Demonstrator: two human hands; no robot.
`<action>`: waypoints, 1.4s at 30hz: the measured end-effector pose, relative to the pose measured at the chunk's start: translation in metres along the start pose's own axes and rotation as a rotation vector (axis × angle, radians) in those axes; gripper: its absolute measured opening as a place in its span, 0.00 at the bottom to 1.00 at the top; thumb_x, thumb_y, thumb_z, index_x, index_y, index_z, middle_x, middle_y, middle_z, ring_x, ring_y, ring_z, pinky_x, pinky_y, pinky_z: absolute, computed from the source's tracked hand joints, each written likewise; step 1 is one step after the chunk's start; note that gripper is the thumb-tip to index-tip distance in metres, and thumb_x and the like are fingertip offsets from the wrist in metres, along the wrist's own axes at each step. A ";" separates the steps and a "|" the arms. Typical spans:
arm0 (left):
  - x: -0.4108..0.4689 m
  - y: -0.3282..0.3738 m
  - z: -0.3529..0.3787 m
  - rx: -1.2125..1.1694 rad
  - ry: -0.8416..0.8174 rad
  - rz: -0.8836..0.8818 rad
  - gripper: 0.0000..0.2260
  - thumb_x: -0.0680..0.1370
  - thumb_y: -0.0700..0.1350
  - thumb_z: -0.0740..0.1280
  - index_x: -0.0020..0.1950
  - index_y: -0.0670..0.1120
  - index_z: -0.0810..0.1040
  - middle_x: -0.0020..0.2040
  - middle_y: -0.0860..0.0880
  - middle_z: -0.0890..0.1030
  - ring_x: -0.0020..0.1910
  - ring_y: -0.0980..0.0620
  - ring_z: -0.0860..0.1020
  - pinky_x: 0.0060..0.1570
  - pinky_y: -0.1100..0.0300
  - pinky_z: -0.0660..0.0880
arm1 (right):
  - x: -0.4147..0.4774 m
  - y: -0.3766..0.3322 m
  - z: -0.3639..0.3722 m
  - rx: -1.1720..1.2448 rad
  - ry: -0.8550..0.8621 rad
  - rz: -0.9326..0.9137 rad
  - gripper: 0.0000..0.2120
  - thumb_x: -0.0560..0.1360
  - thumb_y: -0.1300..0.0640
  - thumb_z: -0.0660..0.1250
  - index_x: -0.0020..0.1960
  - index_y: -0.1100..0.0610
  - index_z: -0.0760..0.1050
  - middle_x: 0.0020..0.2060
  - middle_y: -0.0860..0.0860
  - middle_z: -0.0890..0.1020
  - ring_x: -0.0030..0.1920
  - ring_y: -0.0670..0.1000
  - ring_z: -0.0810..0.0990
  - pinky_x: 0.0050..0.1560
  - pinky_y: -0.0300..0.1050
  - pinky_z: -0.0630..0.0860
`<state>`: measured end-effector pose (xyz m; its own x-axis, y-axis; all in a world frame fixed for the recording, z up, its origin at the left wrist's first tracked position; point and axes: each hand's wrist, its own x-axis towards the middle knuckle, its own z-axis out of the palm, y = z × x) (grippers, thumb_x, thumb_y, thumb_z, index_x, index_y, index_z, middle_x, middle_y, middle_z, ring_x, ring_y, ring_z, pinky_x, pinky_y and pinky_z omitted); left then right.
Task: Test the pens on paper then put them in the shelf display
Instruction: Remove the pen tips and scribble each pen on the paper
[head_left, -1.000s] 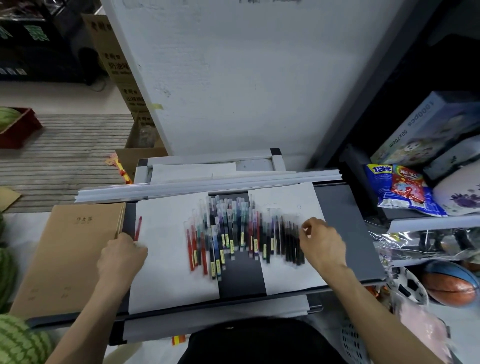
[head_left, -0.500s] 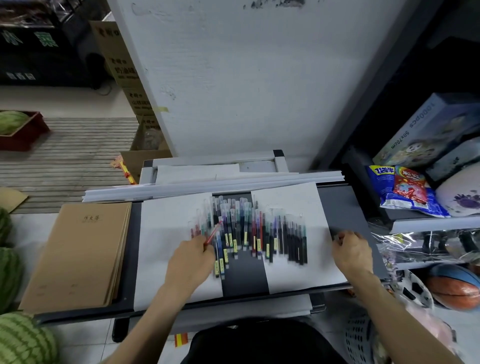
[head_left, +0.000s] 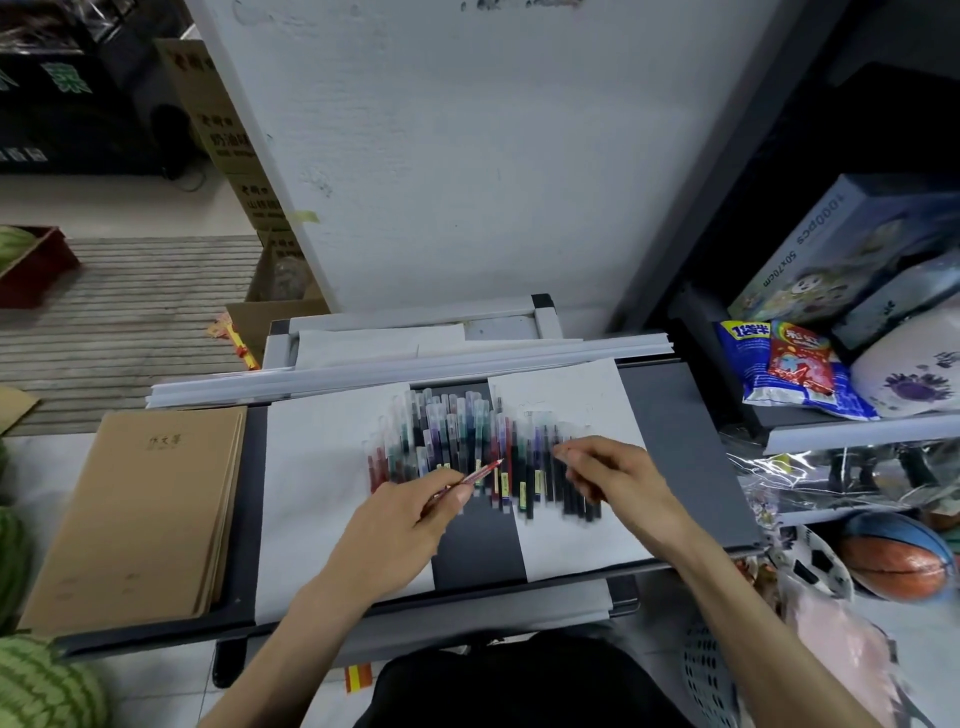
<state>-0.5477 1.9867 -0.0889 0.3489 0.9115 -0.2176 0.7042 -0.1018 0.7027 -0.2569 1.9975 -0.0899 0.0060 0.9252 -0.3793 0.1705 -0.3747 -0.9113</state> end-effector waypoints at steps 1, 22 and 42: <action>-0.001 0.001 -0.003 0.010 -0.006 0.028 0.12 0.86 0.61 0.57 0.55 0.59 0.77 0.36 0.59 0.80 0.29 0.59 0.79 0.31 0.66 0.68 | -0.005 -0.007 0.004 0.020 -0.066 -0.020 0.08 0.83 0.57 0.69 0.51 0.52 0.87 0.32 0.52 0.76 0.34 0.49 0.72 0.34 0.38 0.69; -0.010 0.004 -0.001 0.088 -0.034 0.158 0.11 0.87 0.59 0.56 0.48 0.61 0.73 0.36 0.54 0.76 0.36 0.53 0.75 0.36 0.55 0.72 | -0.021 -0.032 0.050 -0.148 -0.185 -0.146 0.06 0.76 0.66 0.74 0.48 0.58 0.88 0.39 0.57 0.86 0.39 0.54 0.80 0.45 0.52 0.77; 0.013 0.026 -0.004 0.209 0.076 0.171 0.15 0.85 0.58 0.51 0.47 0.54 0.71 0.36 0.52 0.74 0.35 0.47 0.73 0.38 0.48 0.74 | 0.013 -0.038 0.057 0.083 -0.105 0.122 0.10 0.77 0.71 0.68 0.40 0.64 0.85 0.26 0.54 0.73 0.27 0.49 0.65 0.28 0.38 0.63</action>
<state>-0.5273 1.9972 -0.0702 0.4319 0.9005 -0.0508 0.7541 -0.3297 0.5680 -0.3194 2.0200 -0.0692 -0.0817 0.8628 -0.4989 0.0929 -0.4918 -0.8657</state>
